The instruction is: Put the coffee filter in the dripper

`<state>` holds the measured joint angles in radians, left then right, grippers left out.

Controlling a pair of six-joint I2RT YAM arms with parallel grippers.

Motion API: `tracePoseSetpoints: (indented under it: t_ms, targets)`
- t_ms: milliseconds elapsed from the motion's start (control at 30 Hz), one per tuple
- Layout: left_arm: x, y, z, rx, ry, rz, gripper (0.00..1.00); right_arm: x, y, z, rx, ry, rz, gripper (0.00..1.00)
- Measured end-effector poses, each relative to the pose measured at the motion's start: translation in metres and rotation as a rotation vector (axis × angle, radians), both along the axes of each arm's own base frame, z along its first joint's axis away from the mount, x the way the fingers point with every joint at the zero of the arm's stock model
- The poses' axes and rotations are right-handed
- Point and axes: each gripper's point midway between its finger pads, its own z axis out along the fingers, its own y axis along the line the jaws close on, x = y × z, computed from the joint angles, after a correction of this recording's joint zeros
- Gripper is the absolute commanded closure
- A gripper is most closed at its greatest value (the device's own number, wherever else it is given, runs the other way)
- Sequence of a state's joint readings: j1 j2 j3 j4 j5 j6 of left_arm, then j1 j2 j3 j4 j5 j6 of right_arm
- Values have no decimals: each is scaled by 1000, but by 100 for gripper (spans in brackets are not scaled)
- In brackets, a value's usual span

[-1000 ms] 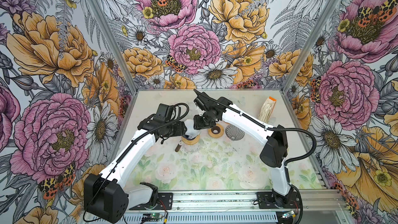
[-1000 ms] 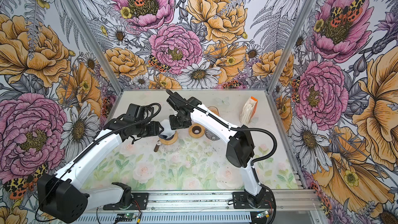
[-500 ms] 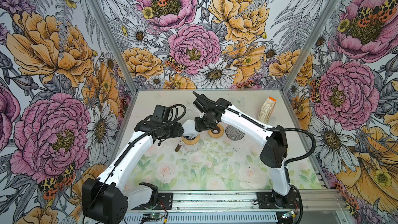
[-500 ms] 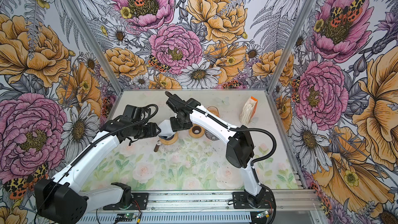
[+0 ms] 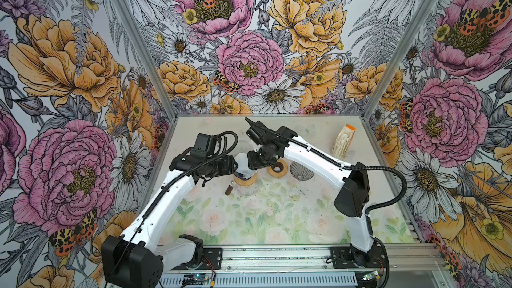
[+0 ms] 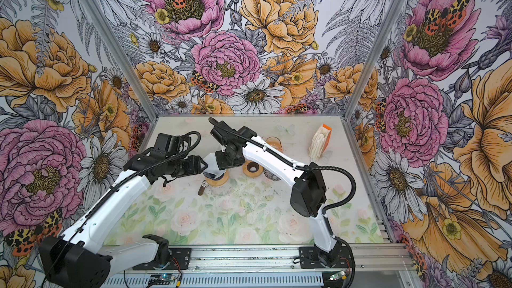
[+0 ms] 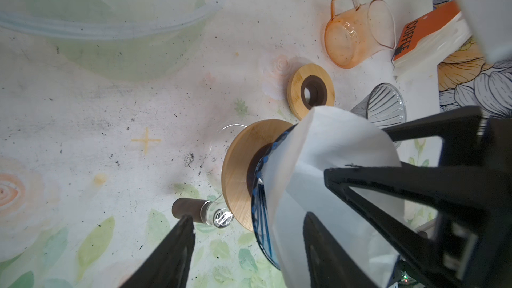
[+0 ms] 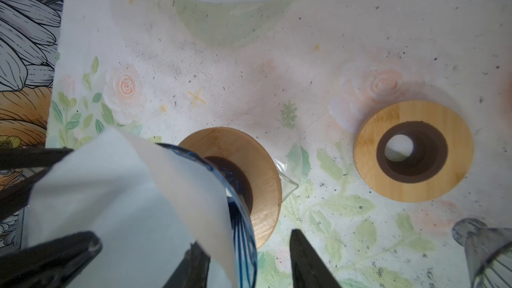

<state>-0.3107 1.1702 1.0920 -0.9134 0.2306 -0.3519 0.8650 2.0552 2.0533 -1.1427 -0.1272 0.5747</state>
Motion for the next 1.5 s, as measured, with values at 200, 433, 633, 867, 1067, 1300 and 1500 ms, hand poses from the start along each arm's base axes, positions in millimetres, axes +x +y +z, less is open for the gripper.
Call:
tracePoseSetpoints:
  t_ms: [200, 433, 633, 867, 1067, 1300, 1500]
  targets:
    - [-7, -14, 3, -24, 8, -24, 32, -3, 3, 1, 2, -1, 8, 50]
    - [-16, -17, -1, -38, 26, -17, 32, -4, 2, 4, 6, -6, 8, 49]
    - [-22, -22, -9, -38, 54, -24, 33, -6, -1, 2, -1, -2, 7, 49]
    - [-26, -19, -18, -30, 76, -19, 36, -7, -2, -2, -10, 8, 4, 49]
    - [-24, -6, -19, -32, 73, 25, 37, -9, -5, -9, -25, 22, 0, 49]
    - [-21, 2, -20, -25, 71, 42, 38, -11, -7, -13, -36, 32, 0, 49]
    - [-20, 5, -22, -15, 74, 43, 38, -12, -8, -14, -40, 33, 2, 49]
